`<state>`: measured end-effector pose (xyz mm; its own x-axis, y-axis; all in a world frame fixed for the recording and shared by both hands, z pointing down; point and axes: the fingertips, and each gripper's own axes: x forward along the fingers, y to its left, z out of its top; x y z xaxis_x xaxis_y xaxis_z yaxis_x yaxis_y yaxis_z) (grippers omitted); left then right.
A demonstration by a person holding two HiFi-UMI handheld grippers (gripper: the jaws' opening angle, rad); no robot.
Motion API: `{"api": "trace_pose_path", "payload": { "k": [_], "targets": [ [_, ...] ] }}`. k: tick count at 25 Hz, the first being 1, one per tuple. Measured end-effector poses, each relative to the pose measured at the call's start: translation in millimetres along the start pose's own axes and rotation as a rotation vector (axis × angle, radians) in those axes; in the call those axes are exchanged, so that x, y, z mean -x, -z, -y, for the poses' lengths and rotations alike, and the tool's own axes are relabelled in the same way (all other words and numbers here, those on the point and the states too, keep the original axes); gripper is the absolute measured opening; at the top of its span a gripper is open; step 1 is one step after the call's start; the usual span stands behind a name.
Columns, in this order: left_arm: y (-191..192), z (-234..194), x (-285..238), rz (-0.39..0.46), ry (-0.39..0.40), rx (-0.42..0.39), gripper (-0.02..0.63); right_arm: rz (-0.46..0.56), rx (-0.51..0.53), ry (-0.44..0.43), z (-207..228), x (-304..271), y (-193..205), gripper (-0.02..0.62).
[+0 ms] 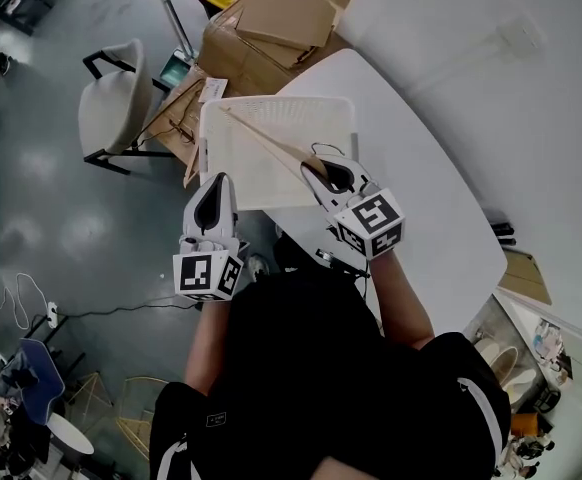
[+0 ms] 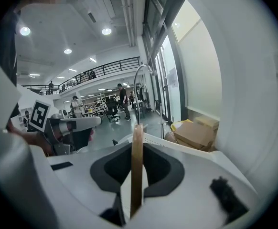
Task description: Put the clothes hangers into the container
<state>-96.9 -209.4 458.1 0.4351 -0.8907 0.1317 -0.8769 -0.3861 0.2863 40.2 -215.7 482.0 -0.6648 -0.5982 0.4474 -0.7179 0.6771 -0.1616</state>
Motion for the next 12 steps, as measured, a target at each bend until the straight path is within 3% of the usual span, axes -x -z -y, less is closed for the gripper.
{"api": "trace_pose_path", "payload": {
  "k": [12],
  "targets": [
    [4.1,-4.1,0.6,-0.009,-0.014,0.006,0.003,-0.131,0.028,-0.017,1.1,-28.7,13.9,0.063]
  ]
}}
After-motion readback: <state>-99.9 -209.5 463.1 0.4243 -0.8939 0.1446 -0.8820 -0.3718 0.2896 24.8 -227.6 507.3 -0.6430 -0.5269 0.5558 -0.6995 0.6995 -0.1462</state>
